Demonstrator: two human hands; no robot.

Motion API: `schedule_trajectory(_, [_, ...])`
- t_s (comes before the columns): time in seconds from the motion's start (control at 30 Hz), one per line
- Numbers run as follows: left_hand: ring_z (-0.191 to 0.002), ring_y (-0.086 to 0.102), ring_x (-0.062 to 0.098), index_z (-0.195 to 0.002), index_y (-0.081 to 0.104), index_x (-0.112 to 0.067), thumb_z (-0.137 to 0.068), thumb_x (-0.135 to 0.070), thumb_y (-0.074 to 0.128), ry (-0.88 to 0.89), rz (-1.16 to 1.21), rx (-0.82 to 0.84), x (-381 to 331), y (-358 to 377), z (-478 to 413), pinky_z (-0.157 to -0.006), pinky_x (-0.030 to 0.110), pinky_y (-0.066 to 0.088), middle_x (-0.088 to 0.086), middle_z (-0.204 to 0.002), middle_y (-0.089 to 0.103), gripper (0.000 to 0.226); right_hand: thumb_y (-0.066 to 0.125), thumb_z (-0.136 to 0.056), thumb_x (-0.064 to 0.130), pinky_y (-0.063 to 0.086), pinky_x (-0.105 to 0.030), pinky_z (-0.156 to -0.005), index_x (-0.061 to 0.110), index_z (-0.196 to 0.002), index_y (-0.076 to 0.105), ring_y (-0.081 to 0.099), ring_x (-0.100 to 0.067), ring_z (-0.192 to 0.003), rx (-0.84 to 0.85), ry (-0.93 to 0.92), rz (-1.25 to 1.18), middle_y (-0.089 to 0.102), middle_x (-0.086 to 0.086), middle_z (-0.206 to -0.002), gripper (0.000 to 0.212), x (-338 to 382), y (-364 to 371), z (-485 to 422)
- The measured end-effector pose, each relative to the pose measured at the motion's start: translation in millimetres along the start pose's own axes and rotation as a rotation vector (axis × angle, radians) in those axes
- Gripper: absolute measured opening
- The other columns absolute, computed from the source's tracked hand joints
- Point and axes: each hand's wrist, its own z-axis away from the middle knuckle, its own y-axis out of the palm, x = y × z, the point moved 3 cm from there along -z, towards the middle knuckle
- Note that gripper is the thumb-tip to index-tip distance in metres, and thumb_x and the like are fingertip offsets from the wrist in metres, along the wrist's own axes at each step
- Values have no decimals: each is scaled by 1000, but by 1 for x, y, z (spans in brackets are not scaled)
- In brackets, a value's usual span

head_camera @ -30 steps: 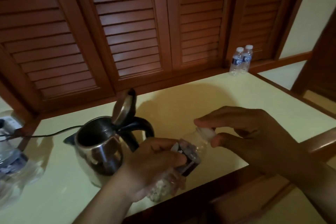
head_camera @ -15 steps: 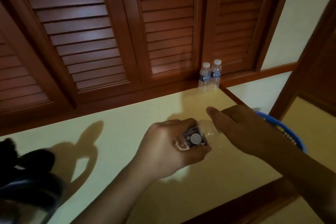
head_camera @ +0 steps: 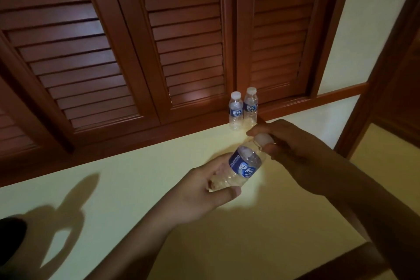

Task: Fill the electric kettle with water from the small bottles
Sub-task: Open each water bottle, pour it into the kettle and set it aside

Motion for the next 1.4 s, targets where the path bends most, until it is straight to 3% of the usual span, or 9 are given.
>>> schedule_trajectory(0.07, [-106,71,19,-139,54,-58,-95,-33,77,-6,3,2,4,5,-7,-89,36,55,-20,-128,71,55,45,-102,35,45,-9,-85,30,-135,54,55,3,-110,-32,0,6,54,28,-119,34,-6,-3,-3])
schedule_trajectory(0.17, [-91,67,41,-133,61,-52,-87,-49,78,-16,-23,6,11,15,-19,-74,37,48,-16,-125,71,49,46,-102,36,48,-12,-89,34,-135,54,56,1,-115,-52,21,-31,57,25,-123,35,-11,-4,-9])
schedule_trajectory(0.3, [-99,66,12,-119,71,-42,-87,-35,83,9,37,-60,23,27,-41,-84,35,52,-16,-111,69,35,46,-98,45,45,-5,-85,41,-133,52,57,8,-109,-162,175,-100,60,23,-118,36,-21,5,-12])
schedule_trajectory(0.37, [-101,67,12,-120,71,-42,-87,-31,83,-16,74,-134,37,30,-59,-89,33,54,-11,-111,70,36,46,-98,49,45,-3,-81,40,-138,49,57,11,-109,-233,309,-198,60,22,-122,41,-36,18,-6])
schedule_trajectory(0.53, [-94,70,8,-112,68,-42,-86,-28,84,-106,108,-279,64,42,-125,-84,23,55,-19,-103,74,34,35,-103,54,29,-21,-106,29,-145,44,42,1,-127,-81,563,53,47,17,-136,49,-79,64,27])
schedule_trajectory(0.67, [-103,63,2,-129,61,-29,-92,-20,80,-82,56,-281,61,57,-180,-90,13,48,-17,-115,68,42,-19,-81,78,15,-45,-125,9,-147,47,35,-24,-147,94,490,305,45,-11,-154,116,-124,94,42])
schedule_trajectory(0.8, [-109,62,8,-138,61,-20,-94,-21,77,-69,-44,-301,65,69,-221,-94,24,47,-3,-127,72,47,-34,-75,70,-11,-31,-120,18,-159,23,6,-16,-155,131,441,440,17,-3,-167,114,-129,102,44])
schedule_trajectory(1.17, [-109,70,21,-131,63,-17,-95,-24,74,-123,-136,-330,86,77,-253,-93,30,53,2,-118,74,38,-28,-71,71,-15,-30,-118,23,-161,14,-3,-13,-155,152,505,450,8,4,-169,109,-131,103,34])
schedule_trajectory(1.4, [-111,63,8,-135,61,-19,-94,-32,77,-162,-81,-349,86,70,-225,-92,24,48,-12,-118,65,46,-37,-64,75,-18,-23,-115,25,-160,19,2,-8,-154,119,499,410,13,5,-168,122,-126,99,36])
